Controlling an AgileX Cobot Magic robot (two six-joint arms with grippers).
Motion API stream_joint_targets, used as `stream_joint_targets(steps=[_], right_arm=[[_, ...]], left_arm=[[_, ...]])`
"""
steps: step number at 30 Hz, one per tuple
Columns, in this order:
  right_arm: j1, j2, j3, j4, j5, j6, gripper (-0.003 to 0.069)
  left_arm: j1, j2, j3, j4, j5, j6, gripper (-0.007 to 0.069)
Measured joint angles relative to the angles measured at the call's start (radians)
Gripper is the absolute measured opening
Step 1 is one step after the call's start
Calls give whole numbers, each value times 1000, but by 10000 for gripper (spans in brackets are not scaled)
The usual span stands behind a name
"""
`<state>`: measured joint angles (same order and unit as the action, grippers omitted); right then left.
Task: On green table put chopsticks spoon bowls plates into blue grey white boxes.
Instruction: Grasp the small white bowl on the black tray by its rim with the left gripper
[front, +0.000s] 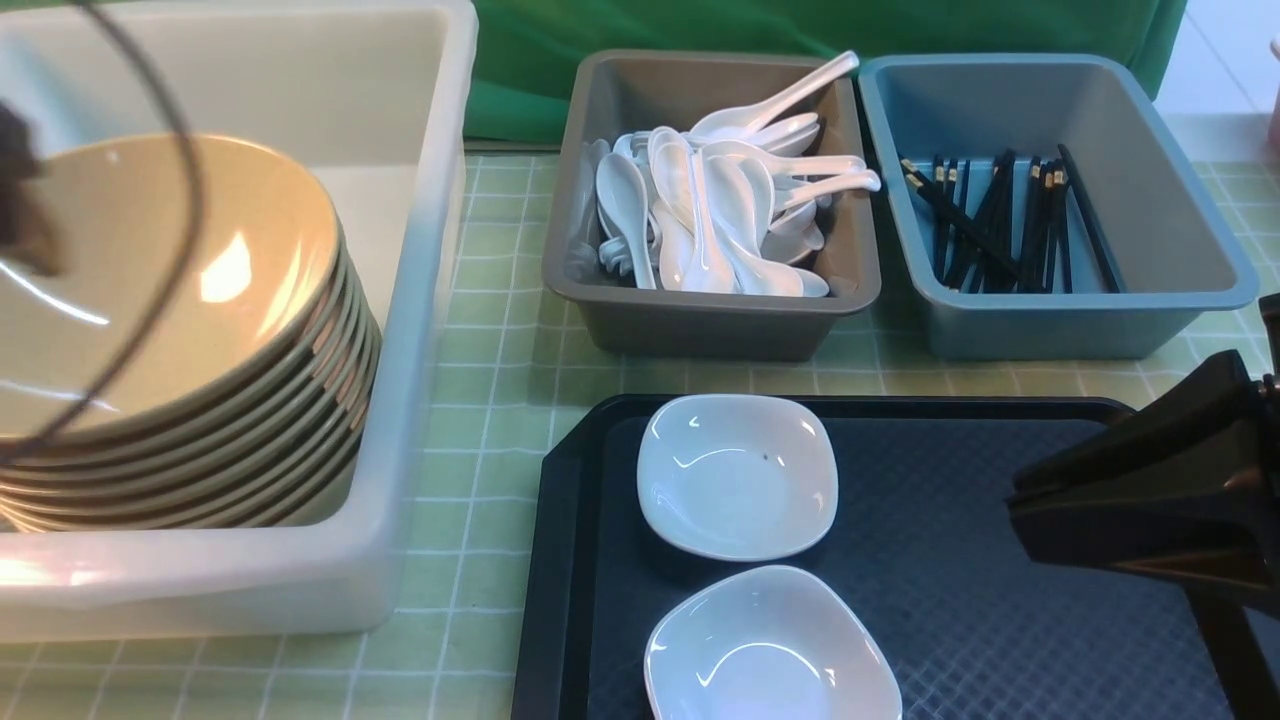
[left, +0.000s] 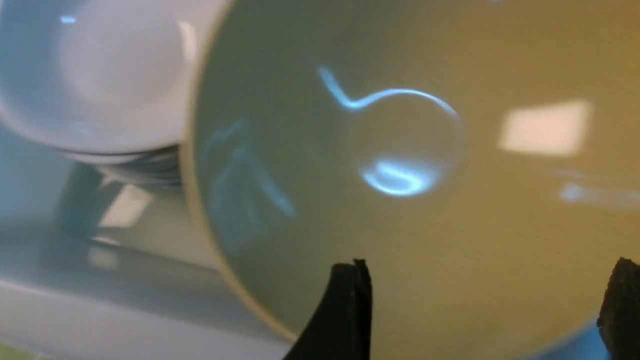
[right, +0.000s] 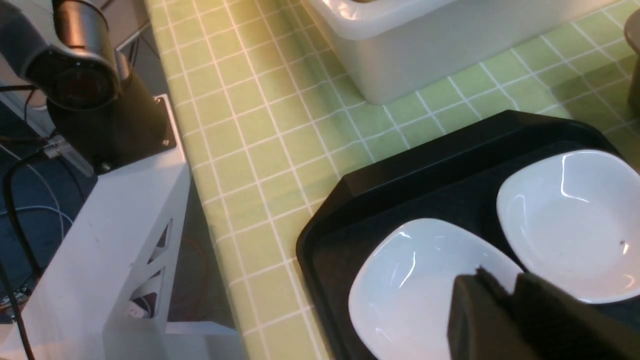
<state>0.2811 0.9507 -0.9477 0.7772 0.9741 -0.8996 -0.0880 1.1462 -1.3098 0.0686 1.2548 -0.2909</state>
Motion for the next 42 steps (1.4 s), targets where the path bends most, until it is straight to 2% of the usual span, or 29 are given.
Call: stream_joint_targets(steps=[3, 8, 15, 19, 25, 33, 42], right_arm=[[0, 0, 0, 0, 0, 10, 109], [0, 0, 0, 0, 5, 11, 115], [0, 0, 0, 0, 28, 12, 119], [0, 0, 0, 0, 35, 13, 121], [0, 0, 0, 0, 53, 13, 128], [0, 0, 0, -2, 70, 13, 136], [0, 0, 0, -3, 84, 13, 146]], left_arm=[[-104, -3, 1, -123, -30, 40, 592], [-262, 63, 25, -314, -187, 122, 592], [-376, 310, 31, -431, -262, 165, 592], [-392, 466, 31, -508, -310, 180, 592], [-394, 624, 31, -549, -385, 216, 592], [-394, 715, 31, -620, -477, 329, 592], [-394, 795, 31, -646, -516, 352, 592]])
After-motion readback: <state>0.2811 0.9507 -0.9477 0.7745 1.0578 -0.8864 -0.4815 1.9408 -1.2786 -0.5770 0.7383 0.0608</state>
